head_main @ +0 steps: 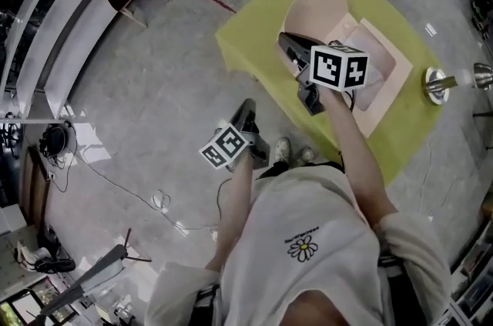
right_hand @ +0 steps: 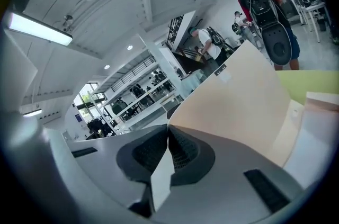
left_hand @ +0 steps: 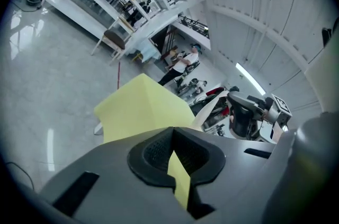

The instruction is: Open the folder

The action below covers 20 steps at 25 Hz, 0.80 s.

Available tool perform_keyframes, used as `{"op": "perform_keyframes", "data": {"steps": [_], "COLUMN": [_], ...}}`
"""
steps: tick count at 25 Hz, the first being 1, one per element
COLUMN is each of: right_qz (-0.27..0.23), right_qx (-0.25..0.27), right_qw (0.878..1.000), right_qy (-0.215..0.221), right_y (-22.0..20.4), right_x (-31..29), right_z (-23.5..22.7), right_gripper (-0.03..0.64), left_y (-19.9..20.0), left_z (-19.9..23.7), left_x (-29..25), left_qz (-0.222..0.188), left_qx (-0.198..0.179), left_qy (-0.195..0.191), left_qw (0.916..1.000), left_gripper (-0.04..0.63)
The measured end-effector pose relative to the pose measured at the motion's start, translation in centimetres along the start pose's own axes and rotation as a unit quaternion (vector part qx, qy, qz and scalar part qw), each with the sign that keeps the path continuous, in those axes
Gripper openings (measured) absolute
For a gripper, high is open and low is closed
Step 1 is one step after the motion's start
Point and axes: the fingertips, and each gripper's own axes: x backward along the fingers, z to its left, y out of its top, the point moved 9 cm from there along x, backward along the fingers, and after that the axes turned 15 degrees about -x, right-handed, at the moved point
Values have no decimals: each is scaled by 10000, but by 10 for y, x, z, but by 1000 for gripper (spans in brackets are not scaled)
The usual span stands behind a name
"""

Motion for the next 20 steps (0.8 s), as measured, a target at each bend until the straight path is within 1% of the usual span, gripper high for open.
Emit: {"op": "perform_keyframes", "data": {"steps": [2, 6, 9, 11, 13, 16, 20], "right_qz": [70, 230, 385, 496, 610, 815, 1145], "right_qx": [-49, -391, -285, -195, -220, -376, -464], "right_qw": [9999, 9987, 9976, 9962, 9948, 9920, 9853], "right_qy": [-63, -228, -509, -683, -786, -890, -1183], "right_y": [0, -6, -7, -10, -17, -24, -33], "right_x": [-21, -71, -106, -124, -138, -165, -208], "right_z": [-2, -6, -7, -7, -9, -22, -43], "right_gripper": [14, 14, 14, 15, 14, 15, 15], "left_y": [9, 32, 52, 63, 74, 97, 145], "left_z": [12, 41, 62, 76, 89, 110, 152], "left_x": [5, 20, 27, 31, 35, 23, -18], "left_qz": [-58, -120, -255, -385, -443, -398, -306], "left_qx": [-28, -113, -122, -1, 81, 6, -142], "left_qy": [58, 186, 353, 463, 522, 552, 563], "left_qw": [10000, 9997, 9990, 9982, 9976, 9977, 9978], "left_gripper": [14, 14, 14, 14, 14, 14, 14]}}
